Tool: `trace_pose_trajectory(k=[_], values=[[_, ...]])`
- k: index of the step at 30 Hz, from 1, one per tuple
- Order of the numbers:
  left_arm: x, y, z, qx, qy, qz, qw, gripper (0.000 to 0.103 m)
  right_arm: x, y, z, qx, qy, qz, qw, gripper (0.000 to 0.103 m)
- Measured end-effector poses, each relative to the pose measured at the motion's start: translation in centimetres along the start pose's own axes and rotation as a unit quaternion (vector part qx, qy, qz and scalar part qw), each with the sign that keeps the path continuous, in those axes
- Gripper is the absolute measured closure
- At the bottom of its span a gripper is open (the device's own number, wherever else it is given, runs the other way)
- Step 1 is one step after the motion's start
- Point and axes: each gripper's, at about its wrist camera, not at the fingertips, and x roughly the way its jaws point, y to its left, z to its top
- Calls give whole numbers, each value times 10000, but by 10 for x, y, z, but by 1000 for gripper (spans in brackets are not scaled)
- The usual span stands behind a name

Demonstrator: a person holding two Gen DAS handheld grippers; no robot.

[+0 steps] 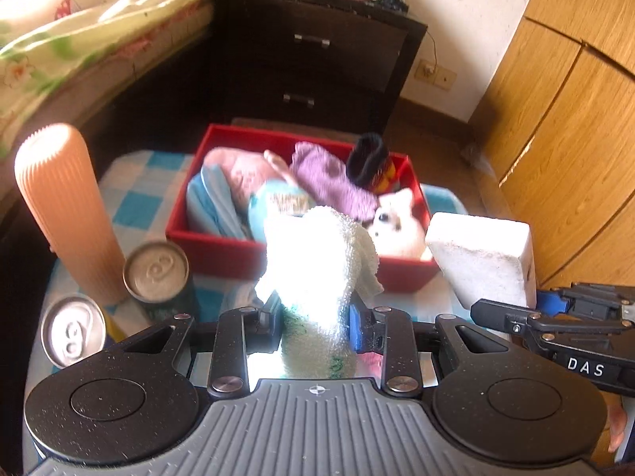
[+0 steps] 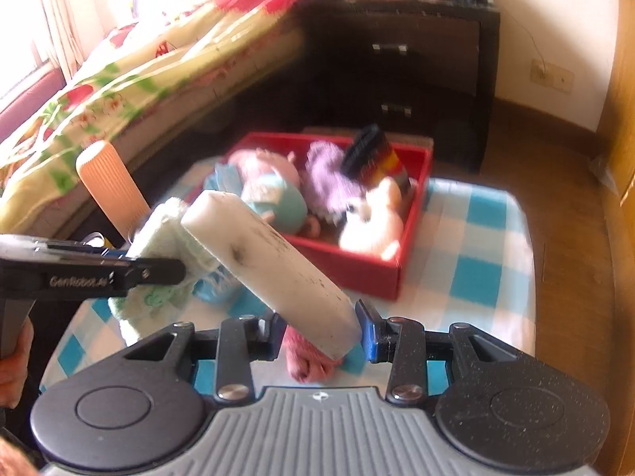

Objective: Organize soft objects
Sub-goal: 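Carry the towel with the left while the right brings the foam block over the box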

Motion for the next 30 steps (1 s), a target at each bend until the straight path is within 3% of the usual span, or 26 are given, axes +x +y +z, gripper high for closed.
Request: trace_pose_trajectory(k=[8, 30], values=[[7, -6, 19, 0, -120, 35, 9999, 71, -12, 1, 21, 191, -465, 74, 9987, 88], [51, 6, 69, -290, -264, 203, 9990, 67, 50, -7, 63, 607, -392, 17, 9974, 88]])
